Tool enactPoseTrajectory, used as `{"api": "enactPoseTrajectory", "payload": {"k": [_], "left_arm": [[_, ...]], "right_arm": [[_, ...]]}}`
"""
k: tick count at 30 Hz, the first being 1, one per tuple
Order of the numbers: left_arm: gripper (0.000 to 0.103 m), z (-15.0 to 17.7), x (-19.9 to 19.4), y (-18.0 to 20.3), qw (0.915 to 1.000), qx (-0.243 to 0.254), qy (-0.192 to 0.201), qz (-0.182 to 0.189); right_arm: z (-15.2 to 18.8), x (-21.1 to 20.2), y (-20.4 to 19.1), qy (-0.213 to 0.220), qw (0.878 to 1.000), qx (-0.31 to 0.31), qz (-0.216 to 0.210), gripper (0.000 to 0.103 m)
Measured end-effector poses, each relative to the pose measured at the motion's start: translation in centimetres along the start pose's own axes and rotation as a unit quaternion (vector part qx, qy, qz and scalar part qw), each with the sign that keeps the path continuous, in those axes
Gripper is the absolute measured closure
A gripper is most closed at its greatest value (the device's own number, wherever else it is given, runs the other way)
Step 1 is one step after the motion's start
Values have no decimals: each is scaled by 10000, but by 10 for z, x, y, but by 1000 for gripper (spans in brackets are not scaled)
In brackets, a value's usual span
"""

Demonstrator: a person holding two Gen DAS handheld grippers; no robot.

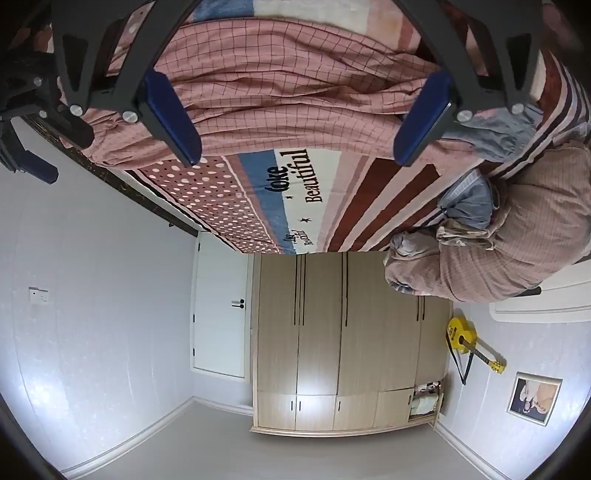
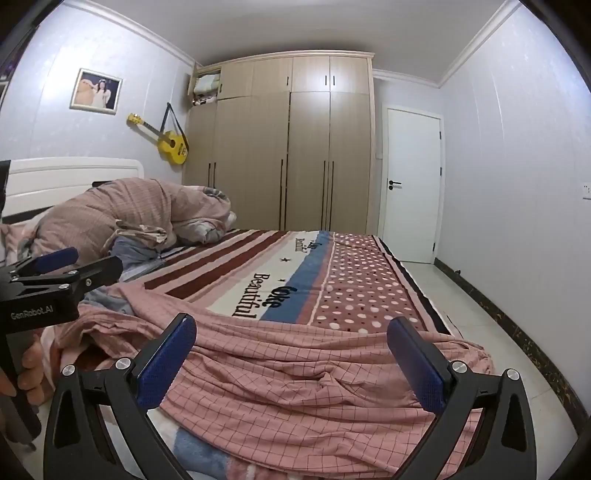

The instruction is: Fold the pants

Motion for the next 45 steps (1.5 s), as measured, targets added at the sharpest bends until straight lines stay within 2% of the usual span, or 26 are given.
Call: {"api": "enactPoseTrajectory", "payload": {"k": [45], "left_arm": [[1, 2, 3, -2, 10000, -54, -4, 24]], "right_arm": [[4, -2, -1, -30, 10000, 74, 2, 1]]}}
Point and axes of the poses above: each gripper's, at about its wrist camera, not at the fingertips, and x roughly the way its jaws point, y to its right, z to its underside, the point moved 2 cm from there along x, roughly the way its jaws point, and after that the axes turned 9 degrees about z, right-handed, at the moved point
